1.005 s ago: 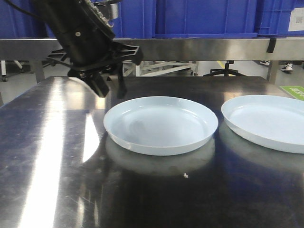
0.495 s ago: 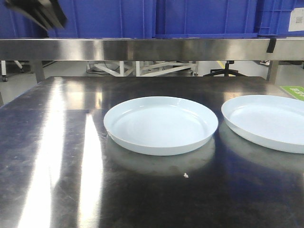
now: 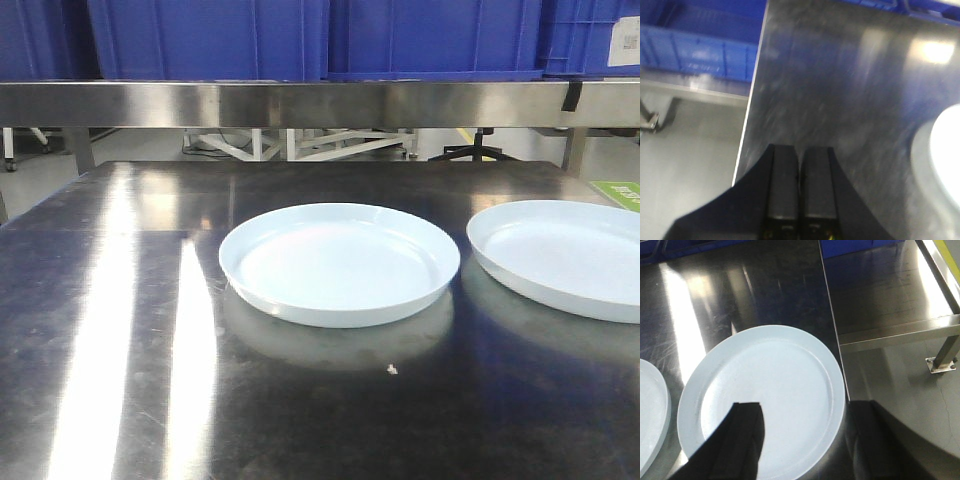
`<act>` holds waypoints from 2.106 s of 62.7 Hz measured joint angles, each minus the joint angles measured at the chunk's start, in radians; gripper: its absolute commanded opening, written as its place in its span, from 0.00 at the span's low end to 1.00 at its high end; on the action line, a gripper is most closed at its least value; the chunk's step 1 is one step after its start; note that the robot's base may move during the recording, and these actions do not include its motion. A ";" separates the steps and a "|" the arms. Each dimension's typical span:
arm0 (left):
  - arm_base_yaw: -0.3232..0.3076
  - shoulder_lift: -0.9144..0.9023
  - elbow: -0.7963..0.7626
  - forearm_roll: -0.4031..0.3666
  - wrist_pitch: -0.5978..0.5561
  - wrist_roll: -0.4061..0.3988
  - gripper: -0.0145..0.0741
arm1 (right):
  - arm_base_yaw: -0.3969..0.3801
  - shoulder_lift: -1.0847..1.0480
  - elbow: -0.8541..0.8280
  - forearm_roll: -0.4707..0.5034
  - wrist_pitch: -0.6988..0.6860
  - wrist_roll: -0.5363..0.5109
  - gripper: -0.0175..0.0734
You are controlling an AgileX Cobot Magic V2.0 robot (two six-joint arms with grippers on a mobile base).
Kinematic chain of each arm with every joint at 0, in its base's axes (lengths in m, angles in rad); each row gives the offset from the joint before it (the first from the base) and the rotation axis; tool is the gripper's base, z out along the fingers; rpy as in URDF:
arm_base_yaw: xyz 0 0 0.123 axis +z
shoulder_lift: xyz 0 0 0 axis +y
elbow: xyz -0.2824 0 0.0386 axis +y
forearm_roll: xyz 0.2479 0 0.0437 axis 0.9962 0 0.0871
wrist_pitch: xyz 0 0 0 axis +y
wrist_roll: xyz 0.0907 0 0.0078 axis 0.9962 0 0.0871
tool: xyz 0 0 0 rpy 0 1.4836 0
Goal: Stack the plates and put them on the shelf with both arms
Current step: 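Release the plate and raise the left gripper away, then move the right gripper to the rim of the centered white plate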
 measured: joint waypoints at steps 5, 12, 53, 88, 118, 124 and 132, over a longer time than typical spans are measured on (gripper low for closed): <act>0.002 -0.083 0.093 -0.006 -0.009 0.000 0.26 | 0.000 0.000 0.000 0.000 0.000 0.000 0.72; 0.002 -0.186 0.175 -0.008 -0.017 0.000 0.26 | 0.000 0.000 0.000 0.000 0.000 0.000 0.72; 0.002 -0.265 0.224 -0.010 -0.035 0.000 0.26 | 0.000 0.000 0.000 0.000 0.036 0.000 0.29; 0.002 -0.265 0.224 -0.010 -0.035 0.000 0.26 | 0.000 0.000 0.000 -0.008 0.044 -0.002 0.69; 0.002 -0.265 0.224 -0.012 -0.037 0.000 0.26 | 0.000 0.251 -0.044 -0.193 0.072 -0.002 0.69; 0.002 -0.265 0.224 -0.012 -0.037 0.000 0.26 | 0.000 0.329 -0.092 -0.193 0.060 -0.002 0.69; 0.002 -0.265 0.224 -0.012 -0.037 0.000 0.26 | 0.000 0.412 -0.166 -0.196 0.058 -0.002 0.69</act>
